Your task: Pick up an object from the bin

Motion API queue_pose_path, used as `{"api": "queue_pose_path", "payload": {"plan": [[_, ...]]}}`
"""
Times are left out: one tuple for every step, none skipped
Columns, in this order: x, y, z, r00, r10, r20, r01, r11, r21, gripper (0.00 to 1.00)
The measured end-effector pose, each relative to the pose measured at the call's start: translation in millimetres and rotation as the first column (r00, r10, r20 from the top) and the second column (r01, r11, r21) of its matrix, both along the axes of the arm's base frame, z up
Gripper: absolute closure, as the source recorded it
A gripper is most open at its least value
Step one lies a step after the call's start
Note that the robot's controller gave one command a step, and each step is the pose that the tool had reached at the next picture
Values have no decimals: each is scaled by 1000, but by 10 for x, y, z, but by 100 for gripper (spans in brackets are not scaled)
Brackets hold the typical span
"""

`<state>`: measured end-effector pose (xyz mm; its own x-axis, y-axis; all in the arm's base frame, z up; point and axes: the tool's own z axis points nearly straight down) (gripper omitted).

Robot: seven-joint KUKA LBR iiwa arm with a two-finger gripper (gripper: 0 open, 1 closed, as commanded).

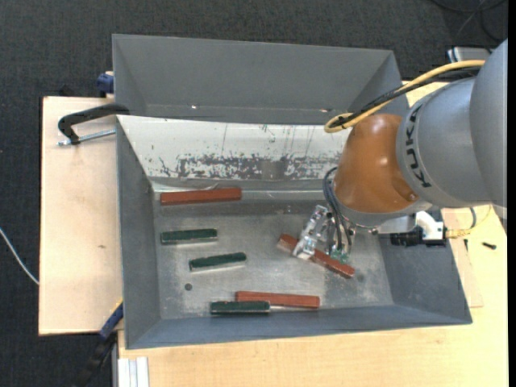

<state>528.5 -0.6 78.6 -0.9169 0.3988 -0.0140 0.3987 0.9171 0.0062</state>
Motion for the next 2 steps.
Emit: {"api": "queue_pose_path", "payload": {"plan": [[-1, 0, 2, 1000, -1, 1, 1, 1000, 0, 100], [1, 0, 8, 1000, -1, 0, 1, 1000, 0, 100]]}}
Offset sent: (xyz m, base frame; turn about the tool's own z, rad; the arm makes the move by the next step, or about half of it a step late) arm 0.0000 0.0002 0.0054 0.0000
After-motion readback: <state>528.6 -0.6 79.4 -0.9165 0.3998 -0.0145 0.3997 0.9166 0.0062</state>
